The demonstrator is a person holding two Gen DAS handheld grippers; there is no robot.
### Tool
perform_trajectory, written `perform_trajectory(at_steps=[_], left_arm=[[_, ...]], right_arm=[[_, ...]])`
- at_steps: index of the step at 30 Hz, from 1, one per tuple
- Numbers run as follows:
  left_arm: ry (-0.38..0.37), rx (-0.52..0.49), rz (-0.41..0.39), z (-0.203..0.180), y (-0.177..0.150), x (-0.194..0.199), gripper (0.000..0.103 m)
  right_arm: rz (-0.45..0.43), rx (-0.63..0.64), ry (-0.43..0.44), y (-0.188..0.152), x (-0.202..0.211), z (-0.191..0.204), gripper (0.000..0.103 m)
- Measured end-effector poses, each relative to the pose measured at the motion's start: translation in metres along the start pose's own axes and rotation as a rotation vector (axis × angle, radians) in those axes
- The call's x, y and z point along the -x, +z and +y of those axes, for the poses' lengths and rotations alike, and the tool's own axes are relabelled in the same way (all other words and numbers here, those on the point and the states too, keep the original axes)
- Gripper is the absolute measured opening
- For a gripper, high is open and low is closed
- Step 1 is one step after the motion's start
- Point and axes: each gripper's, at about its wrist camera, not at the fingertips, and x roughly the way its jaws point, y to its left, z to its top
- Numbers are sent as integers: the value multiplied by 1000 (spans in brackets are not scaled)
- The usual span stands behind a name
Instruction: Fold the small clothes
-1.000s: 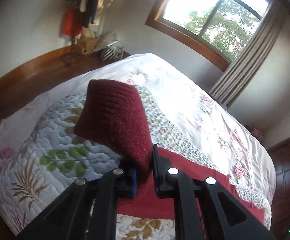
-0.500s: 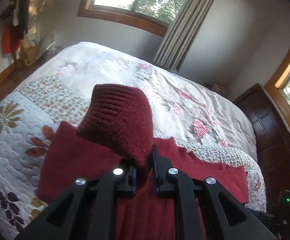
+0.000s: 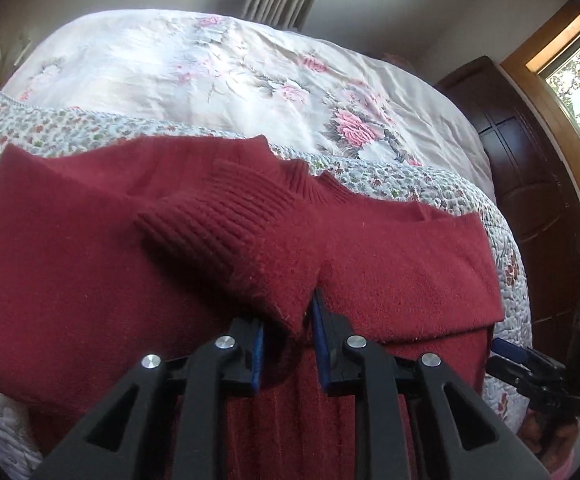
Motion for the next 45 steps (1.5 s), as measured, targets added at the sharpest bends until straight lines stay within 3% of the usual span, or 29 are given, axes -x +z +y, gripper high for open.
perform_trajectory(at_steps=[4, 6, 7, 10, 12, 14, 17, 24, 28, 30, 31, 34, 38, 40, 43, 45], left_arm=[[-98, 42, -34, 8, -4, 40, 29], [-70, 57, -82, 18, -3, 62, 48], [-45, 69, -113, 27, -3, 72, 49], [131, 97, -156, 59, 5, 82, 50], [254, 125, -141, 80, 10, 77, 50], [331, 133, -98, 100, 13, 64, 50], [446, 85, 39, 118, 9, 28, 50], [399, 93, 31, 123, 7, 36, 55], [367, 113, 31, 130, 6, 39, 57], [355, 117, 33, 133, 4, 38, 59], [346, 118, 30, 134, 3, 38, 59], [327, 112, 19, 134, 2, 39, 64], [328, 101, 9, 129, -1, 41, 67], [318, 104, -2, 124, -4, 44, 71], [308, 82, -9, 116, -11, 45, 74], [324, 57, -13, 110, -15, 45, 75]], right_arm=[[8, 1, -3, 0, -2, 1, 82], [3, 22, -1, 1, 1, 8, 82], [2, 36, -2, 3, 2, 13, 82], [3, 91, 8, 11, 5, 35, 82], [10, 123, 25, 19, 5, 55, 82], [17, 167, 40, 28, 3, 79, 82], [27, 254, 41, 42, -3, 120, 82], [53, 365, 60, 73, -33, 207, 82], [69, 441, 0, 85, -66, 247, 81], [85, 478, -59, 88, -84, 256, 53], [106, 481, -69, 89, -93, 254, 22], [103, 409, 11, 91, -89, 234, 14], [5, 333, 112, 80, -49, 199, 10], [-19, 278, 154, 65, -30, 171, 14], [27, 218, 142, 36, -24, 128, 39], [30, 186, 119, 25, -23, 108, 39]])
